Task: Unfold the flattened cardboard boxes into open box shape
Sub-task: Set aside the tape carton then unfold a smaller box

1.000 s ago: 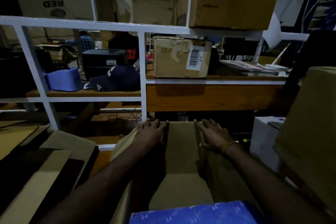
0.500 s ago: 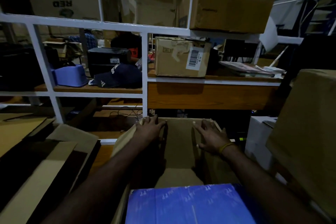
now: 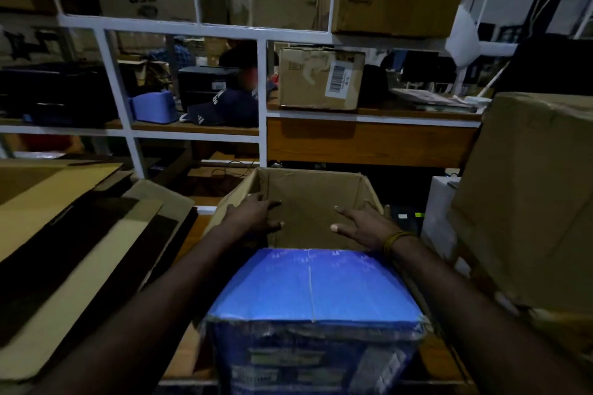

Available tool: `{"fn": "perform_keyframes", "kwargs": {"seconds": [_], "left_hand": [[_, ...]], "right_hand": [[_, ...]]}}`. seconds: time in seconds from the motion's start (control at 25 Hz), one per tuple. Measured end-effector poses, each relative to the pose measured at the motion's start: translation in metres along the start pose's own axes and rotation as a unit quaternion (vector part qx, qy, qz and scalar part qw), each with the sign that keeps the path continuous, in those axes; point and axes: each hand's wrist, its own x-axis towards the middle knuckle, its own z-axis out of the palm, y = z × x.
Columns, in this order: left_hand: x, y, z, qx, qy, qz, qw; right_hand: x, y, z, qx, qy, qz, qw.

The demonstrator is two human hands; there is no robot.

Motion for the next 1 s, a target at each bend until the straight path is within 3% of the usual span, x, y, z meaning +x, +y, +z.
{"fn": "perform_keyframes", "kwargs": {"seconds": [0.16,0.36,0.44,0.52,0.8,1.0], "left_hand": [[-0.038,0.01,-0.002,-0.01,-0.001,0.0,1.0],[-0.092,0.021,-0.007,-0.008,-0.044,0.027,0.999],[-0.114,0.019,-0.012,-0.025,-0.055,0.041,0.997],[-0.137,0.017,-0.025,-0.051,-0.02,0.061,0.997],[-0.218,0.044,-0.066,0.031,0.278,0.092,0.956],[-0.265,0.054,-0.082,0.002,0.336,0.116,0.935]], "right_hand": [[-0.035,-0.009,0.0,0.004,-0.009,-0.014,1.0],[-0.078,-0.026,-0.01,0.045,-0.075,-0.008,0.996],[-0.096,-0.034,-0.02,0.068,-0.056,-0.011,0.996],[-0.115,-0.045,-0.032,0.091,0.004,-0.018,0.996],[-0.179,-0.07,-0.059,0.059,0.313,-0.051,0.947],[-0.233,-0.08,-0.05,-0.006,0.443,-0.06,0.894]]}}
